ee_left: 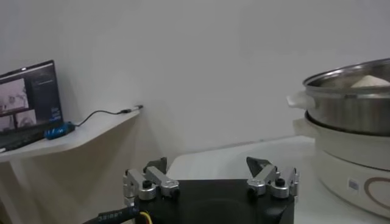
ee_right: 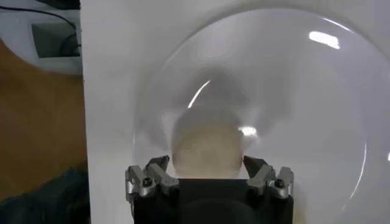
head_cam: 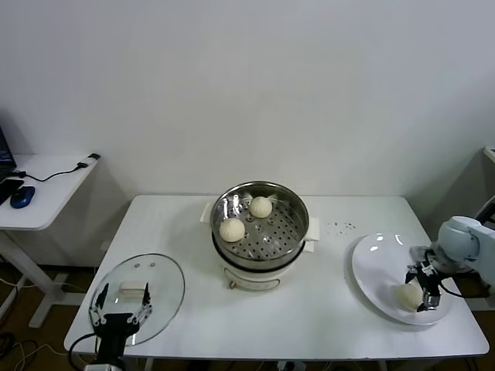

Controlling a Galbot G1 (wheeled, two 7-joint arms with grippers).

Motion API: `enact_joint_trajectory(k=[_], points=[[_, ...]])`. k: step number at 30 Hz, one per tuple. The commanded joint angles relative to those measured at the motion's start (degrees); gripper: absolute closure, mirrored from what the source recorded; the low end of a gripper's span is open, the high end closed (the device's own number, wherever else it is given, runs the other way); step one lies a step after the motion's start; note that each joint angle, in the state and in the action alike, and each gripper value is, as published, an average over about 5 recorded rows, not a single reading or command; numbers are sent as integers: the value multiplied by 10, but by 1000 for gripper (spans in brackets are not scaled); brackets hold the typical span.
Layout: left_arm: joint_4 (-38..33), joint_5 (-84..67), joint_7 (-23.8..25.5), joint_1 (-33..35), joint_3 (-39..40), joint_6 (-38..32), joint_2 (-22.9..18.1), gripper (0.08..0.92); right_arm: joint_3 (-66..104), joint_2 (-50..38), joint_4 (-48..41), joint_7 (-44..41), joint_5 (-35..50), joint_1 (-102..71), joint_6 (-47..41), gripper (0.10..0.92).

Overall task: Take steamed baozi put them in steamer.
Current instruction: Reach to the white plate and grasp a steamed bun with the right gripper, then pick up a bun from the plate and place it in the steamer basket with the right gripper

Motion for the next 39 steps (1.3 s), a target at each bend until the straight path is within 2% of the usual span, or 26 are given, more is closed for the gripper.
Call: enact_joint_trajectory(k=[1, 13, 19, 24, 28, 32, 39], points=[[1, 1, 0, -1, 1, 0, 0, 177, 23, 5, -13, -6, -9, -23, 6, 319], [-1, 1, 0, 0, 1, 0, 0, 177, 15, 7, -14, -13, 6, 5, 21, 414], [-2, 0, 0, 0, 2, 0, 3, 177, -100, 26, 9, -39, 21, 175, 92, 433], [-6, 1, 0, 1, 2, 2, 3, 177, -236, 124, 15, -65, 12, 406, 237, 439], [-8, 2, 0, 4, 2, 2, 2, 177, -282, 224, 10, -62, -5, 507, 355, 434], [-8, 3, 0, 4, 3, 3, -1, 177, -243, 295, 17, -47, -44, 520, 415, 432], [-12, 13, 0, -1, 10, 7, -8, 177, -170, 429, 20, -26, -97, 479, 467, 431]])
